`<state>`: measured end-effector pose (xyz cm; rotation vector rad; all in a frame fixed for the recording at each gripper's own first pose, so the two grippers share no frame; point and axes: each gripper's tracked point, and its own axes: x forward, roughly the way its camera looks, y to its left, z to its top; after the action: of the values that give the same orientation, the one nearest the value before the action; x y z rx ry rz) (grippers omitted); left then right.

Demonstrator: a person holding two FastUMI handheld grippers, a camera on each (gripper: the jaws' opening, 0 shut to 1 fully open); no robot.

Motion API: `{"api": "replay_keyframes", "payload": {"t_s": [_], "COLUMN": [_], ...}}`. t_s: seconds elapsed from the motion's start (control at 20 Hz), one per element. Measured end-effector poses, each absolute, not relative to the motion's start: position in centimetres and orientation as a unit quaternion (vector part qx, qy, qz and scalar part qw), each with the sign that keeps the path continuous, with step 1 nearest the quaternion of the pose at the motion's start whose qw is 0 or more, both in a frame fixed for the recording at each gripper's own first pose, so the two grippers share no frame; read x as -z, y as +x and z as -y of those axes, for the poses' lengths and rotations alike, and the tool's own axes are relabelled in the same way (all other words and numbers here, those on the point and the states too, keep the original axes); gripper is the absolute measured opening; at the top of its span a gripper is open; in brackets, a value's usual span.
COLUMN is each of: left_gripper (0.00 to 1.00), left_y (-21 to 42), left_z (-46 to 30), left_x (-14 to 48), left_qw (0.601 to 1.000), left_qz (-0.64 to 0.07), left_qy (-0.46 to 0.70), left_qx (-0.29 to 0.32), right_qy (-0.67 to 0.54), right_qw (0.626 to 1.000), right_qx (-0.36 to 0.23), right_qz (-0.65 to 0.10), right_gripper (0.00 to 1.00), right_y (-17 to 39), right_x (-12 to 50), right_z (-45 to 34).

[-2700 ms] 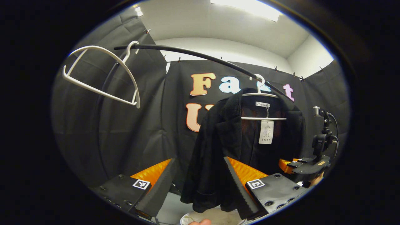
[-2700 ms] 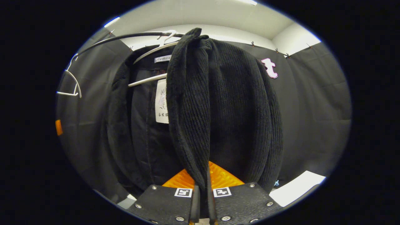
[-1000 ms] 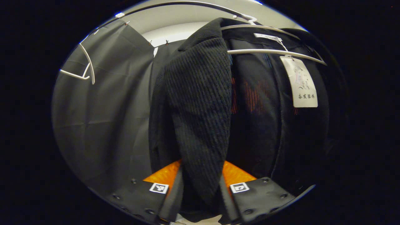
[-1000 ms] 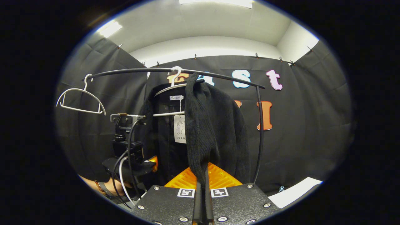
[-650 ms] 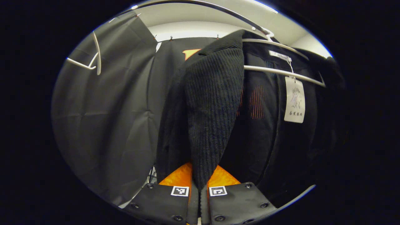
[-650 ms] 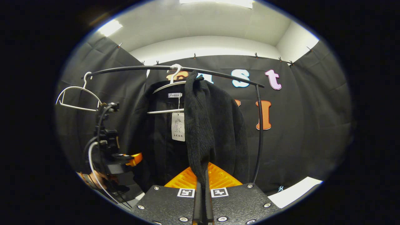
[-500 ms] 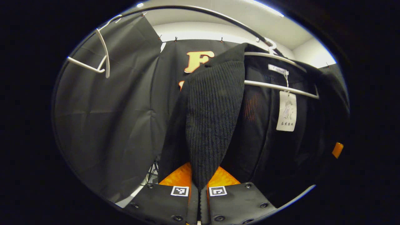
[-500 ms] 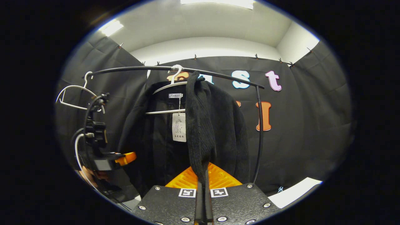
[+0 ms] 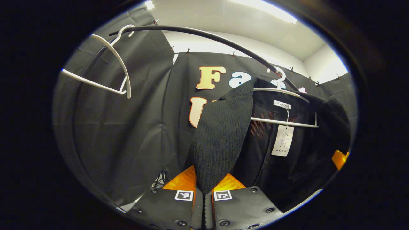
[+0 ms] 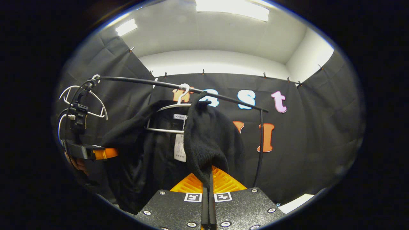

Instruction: Grasp the clothes on the hanger with both hands and then place them into the laundry hamper below.

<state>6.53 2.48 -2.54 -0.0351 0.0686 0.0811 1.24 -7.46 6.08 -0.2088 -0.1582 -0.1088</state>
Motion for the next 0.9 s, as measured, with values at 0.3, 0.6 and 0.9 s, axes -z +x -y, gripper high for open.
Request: {"api": "replay_keyframes", "payload": {"t_s": [0.3,0.6,0.9], "left_gripper": [0.10,0.10,0.07], "left_y": [6.8,6.9,7.3], "left_z": [-2.3,-2.7,-3.0], "left_x": [2.3,2.7,3.3], "left_qw": [0.999,0.999,0.999], "left_qz": [-0.032,-0.034,-0.040], "left_qy": [-0.009,0.000,-0.006], "left_qx": [-0.033,-0.029,-0.022], "right_qy": [-0.149,-0.193,-0.199], "right_qw": [0.974,0.956,0.945], "right_qx": [0.106,0.139,0.202], "right_qz": [0.131,0.174,0.165], "right_gripper": [0.00,0.00,0.00], "right_y": [2.4,3.7,8.1], "right_x": [-14.3,-21.5,-25.0], "right_z": [12.4,14.9,22.0]}}
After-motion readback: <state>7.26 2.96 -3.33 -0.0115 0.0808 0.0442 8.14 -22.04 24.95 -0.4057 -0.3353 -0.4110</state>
